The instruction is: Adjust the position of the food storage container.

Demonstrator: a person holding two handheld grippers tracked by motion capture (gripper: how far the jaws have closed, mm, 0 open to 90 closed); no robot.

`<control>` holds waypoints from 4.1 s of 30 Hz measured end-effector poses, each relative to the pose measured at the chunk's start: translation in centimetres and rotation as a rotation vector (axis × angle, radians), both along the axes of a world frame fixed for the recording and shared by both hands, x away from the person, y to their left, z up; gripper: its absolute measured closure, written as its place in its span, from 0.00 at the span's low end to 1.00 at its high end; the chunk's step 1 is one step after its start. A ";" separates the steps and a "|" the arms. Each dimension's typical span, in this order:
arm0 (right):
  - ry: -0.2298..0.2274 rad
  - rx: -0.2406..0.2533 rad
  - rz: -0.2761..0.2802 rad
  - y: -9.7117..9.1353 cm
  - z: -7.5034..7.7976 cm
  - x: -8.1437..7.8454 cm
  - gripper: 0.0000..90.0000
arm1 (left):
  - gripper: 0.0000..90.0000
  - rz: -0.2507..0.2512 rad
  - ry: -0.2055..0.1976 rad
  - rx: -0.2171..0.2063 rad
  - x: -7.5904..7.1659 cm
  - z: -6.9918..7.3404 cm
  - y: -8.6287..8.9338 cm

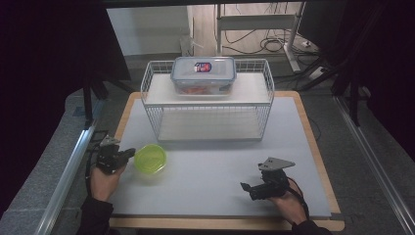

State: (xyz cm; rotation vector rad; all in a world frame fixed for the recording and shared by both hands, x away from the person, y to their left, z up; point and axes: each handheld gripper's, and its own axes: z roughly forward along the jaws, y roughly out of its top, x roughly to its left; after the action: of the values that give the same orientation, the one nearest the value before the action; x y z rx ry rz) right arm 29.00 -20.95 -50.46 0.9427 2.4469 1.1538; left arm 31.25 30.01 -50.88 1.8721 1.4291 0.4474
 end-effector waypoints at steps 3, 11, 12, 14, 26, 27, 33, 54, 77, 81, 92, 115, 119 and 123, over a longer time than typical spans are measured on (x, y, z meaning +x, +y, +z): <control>0.002 -0.003 0.000 0.0 0.0 0.0 0.04 | 0.98 -0.006 0.004 -0.003 0.0 0.0 -0.2; 0.004 -0.003 0.000 0.0 0.0 0.0 0.04 | 0.98 -0.037 0.017 -0.007 -0.4 0.2 -1.1; 0.004 -0.003 0.000 0.0 0.0 0.0 0.04 | 0.98 -0.041 0.019 -0.007 -0.4 0.2 -1.2; 0.005 -0.004 -0.001 0.0 0.0 0.0 0.04 | 0.99 -0.051 0.020 -0.008 -0.5 0.2 -1.6; 0.007 -0.005 0.000 0.0 -0.1 0.0 0.04 | 0.99 -0.134 0.027 -0.030 -0.2 0.3 -4.9; 0.007 -0.006 0.000 0.0 -0.1 0.0 0.04 | 0.99 -0.139 0.027 -0.033 -0.1 0.3 -5.2; 0.007 -0.007 0.001 0.0 -0.1 0.1 0.05 | 0.99 -0.182 0.029 -0.040 0.3 0.4 -7.0; 0.015 -0.013 0.002 0.0 -0.1 0.1 0.04 | 0.99 -0.320 0.044 -0.041 0.4 0.8 -12.5; 0.049 -0.002 -0.026 0.5 0.2 -0.1 0.00 | 0.96 -0.424 0.107 -0.040 -3.3 0.3 -14.4; 0.076 -0.008 -0.022 0.9 0.6 -0.5 0.15 | 0.96 -0.427 0.112 -0.038 -3.5 0.2 -14.6; 0.134 -0.007 0.170 5.2 0.9 -2.7 0.89 | 0.97 -0.379 0.084 -0.053 -3.1 0.3 -13.2; 0.141 0.008 0.239 8.9 0.9 -2.6 0.98 | 0.96 -0.449 0.065 -0.062 -2.8 1.4 -14.8; 0.139 -0.015 0.223 8.0 0.7 -2.1 0.97 | 0.96 -0.469 0.075 -0.067 -3.3 1.5 -15.3; 0.142 -0.015 0.216 7.4 0.7 -1.8 0.96 | 0.95 -0.465 0.074 -0.055 -3.4 1.4 -15.4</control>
State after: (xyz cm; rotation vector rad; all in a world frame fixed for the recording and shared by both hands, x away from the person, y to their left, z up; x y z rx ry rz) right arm 27.24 -13.58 -49.78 0.7960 2.7230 1.1708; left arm 27.83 14.63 -49.48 2.1102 0.9905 0.1109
